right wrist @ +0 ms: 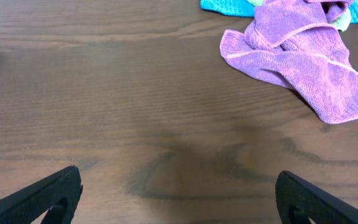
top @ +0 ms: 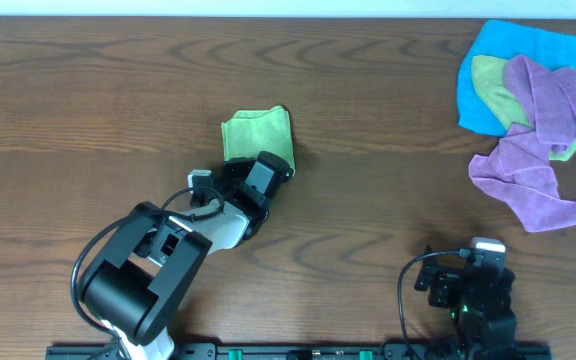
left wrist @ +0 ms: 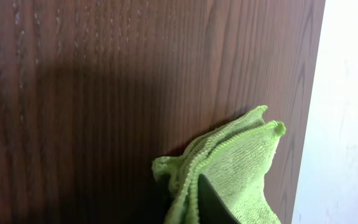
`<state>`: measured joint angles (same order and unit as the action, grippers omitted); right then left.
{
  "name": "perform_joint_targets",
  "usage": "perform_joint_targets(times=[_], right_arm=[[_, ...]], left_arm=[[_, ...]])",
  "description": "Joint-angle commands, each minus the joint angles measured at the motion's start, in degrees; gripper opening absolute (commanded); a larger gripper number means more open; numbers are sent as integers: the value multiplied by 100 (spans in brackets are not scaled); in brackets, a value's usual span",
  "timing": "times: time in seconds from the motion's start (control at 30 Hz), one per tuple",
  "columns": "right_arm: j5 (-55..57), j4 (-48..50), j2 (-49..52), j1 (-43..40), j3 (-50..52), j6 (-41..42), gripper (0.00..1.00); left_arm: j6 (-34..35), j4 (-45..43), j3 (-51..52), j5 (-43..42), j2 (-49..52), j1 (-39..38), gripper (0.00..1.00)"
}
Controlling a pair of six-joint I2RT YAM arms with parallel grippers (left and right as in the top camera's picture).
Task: Fold the cloth
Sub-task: 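Carry the green cloth with the left gripper to the table's top left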
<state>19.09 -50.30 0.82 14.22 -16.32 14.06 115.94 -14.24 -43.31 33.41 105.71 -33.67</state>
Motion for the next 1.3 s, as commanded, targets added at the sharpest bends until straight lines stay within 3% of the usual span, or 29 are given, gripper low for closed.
perform_joint_targets(times=[0.0,0.27,0.47,0.67,0.97,1.27], right_arm=[[35,-11,-46,81,24,68,99],[35,-11,-46,81,24,70,99],[35,-11,-46,81,24,68,99],[35,-11,-46,81,24,68,99],[37,-11,-46,81,24,68,99],[35,-11,-46,81,24,68,99]], left_arm=[[343,46,79,-20,79,17,6],[313,-398,79,546,-7,17,6],[-223,-575,79,1392,-553,105,6],[-525,-780,76,1495,-890,575,6],[-1773,-1672,-262,619,-820,1880,6],[-2476,-1650,-2282,-577,376,2800,6]])
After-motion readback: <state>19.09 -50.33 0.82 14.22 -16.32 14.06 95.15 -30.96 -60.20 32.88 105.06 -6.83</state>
